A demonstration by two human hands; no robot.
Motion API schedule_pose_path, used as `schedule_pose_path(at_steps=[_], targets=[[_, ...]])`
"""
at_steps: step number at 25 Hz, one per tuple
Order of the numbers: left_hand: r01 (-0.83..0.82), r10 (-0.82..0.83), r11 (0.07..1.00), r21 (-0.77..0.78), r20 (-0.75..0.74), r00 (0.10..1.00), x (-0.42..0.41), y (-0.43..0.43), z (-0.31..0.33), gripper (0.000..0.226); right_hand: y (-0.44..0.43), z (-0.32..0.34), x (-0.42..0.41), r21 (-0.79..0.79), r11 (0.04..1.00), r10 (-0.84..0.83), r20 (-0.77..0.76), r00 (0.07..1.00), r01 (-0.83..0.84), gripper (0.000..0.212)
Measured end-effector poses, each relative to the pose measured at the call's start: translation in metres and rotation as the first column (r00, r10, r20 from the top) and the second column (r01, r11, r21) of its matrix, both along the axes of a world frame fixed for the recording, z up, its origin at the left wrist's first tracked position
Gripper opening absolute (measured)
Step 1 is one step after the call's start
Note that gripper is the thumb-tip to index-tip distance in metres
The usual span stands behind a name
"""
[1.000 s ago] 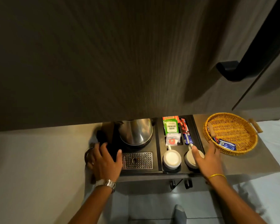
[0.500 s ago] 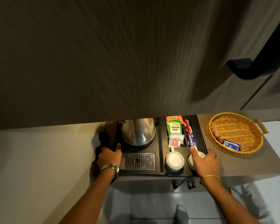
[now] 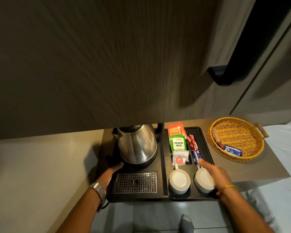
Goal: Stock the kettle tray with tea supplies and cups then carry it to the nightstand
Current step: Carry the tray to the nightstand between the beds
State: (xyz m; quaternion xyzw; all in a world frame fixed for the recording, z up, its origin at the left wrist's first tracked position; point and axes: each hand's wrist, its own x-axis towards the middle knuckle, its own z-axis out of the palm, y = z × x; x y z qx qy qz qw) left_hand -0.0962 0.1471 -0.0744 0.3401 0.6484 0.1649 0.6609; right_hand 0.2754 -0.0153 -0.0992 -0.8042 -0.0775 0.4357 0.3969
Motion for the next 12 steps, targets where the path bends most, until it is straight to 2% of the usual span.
schedule_pose_path(at_steps=[2, 4, 6, 12], targets=[[-0.031, 0.042, 0.994, -0.109, 0.099, 0.994, -0.002, -0.009, 0.006, 0.051, -0.003, 0.0, 0.004, 0.033, 0.999, -0.009, -0.008, 1.0, 0.009, 0.057], [-0.091, 0.11, 0.986, -0.137, 0.141, 0.984, -0.007, -0.021, 0.01, 0.048, -0.005, 0.003, 0.006, 0.059, 0.998, -0.008, -0.015, 1.0, 0.009, 0.055], [-0.136, 0.159, 0.981, -0.139, 0.171, 0.972, -0.01, -0.031, 0.017, 0.04, -0.009, 0.005, 0.009, 0.075, 0.997, -0.006, -0.046, 0.999, 0.009, 0.053], [-0.149, 0.158, 0.987, -0.061, 0.194, 0.968, -0.003, -0.064, 0.046, 0.038, -0.022, 0.014, 0.016, 0.127, 0.992, -0.008, -0.074, 0.997, 0.017, 0.05]])
